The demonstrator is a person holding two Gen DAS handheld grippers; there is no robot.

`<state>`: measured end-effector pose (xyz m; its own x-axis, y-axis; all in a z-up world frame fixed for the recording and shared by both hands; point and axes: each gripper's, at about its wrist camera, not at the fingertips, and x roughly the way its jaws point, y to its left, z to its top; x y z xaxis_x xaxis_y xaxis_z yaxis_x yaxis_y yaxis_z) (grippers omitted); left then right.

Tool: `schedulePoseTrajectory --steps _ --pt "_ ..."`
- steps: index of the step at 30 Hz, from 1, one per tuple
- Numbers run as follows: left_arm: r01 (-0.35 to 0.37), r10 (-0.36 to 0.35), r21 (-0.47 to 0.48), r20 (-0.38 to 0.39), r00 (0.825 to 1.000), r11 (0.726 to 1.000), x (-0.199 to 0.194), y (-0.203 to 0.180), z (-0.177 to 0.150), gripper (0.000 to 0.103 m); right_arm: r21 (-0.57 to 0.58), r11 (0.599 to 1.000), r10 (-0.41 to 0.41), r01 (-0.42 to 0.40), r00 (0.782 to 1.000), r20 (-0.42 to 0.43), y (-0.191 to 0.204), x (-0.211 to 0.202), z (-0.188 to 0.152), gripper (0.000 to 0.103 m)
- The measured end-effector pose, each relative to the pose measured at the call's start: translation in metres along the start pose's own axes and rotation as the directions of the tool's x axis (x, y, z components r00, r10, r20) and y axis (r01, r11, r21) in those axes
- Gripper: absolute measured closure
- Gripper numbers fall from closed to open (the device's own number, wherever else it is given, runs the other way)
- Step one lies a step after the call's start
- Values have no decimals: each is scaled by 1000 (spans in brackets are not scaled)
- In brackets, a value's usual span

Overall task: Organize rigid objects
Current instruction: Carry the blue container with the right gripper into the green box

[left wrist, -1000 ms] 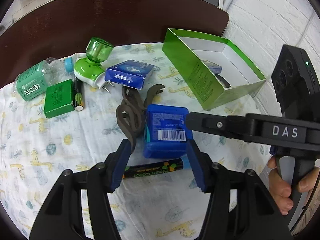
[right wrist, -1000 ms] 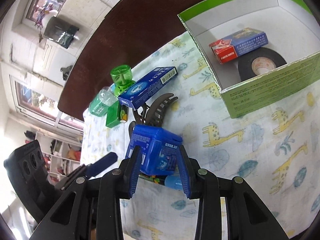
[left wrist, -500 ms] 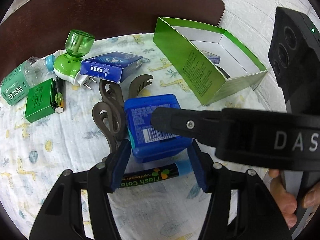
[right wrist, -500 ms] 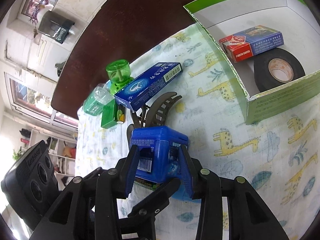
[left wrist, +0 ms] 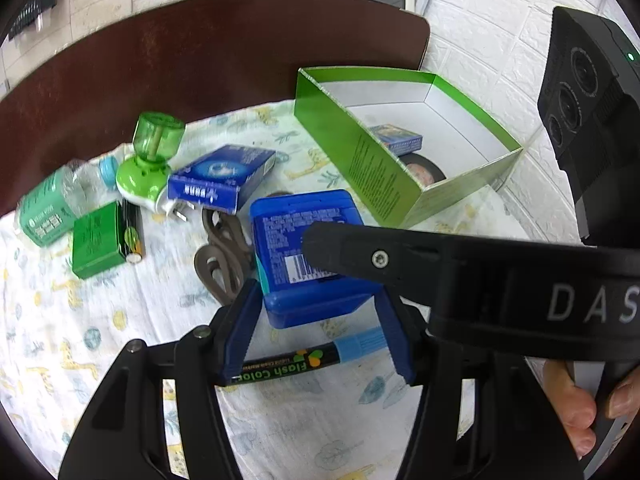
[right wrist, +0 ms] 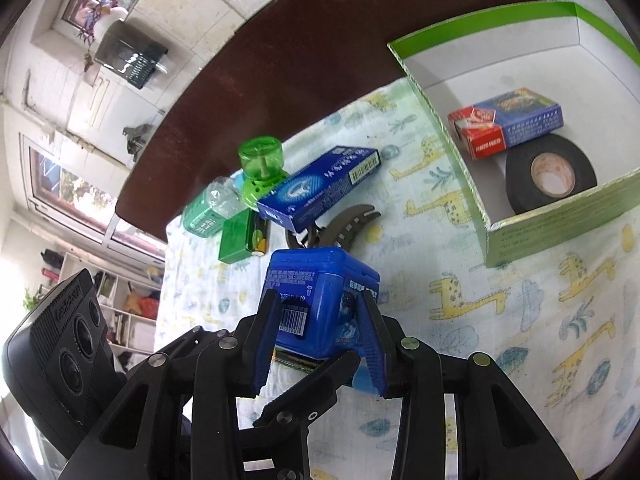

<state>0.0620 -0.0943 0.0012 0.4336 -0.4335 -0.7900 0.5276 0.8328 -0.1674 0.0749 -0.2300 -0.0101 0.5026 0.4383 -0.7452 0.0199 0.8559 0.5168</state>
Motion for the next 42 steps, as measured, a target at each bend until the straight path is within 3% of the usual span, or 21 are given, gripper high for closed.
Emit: schedulePoseTrajectory --steps 11,22,31,42 --pt "-39 31 116 71 997 993 -11 -46 41 46 -7 999 34 -33 992 124 -13 -53 21 62" --pt "-43 24 226 84 996 973 9 -99 91 46 38 999 27 -37 969 247 -57 -99 47 62" --pt "8 -20 272 40 999 962 48 -133 120 46 82 997 -34 10 954 297 -95 -117 70 62" --pt "74 -62 290 -52 997 954 113 -165 137 46 196 976 -152 96 944 292 -158 -113 79 61"
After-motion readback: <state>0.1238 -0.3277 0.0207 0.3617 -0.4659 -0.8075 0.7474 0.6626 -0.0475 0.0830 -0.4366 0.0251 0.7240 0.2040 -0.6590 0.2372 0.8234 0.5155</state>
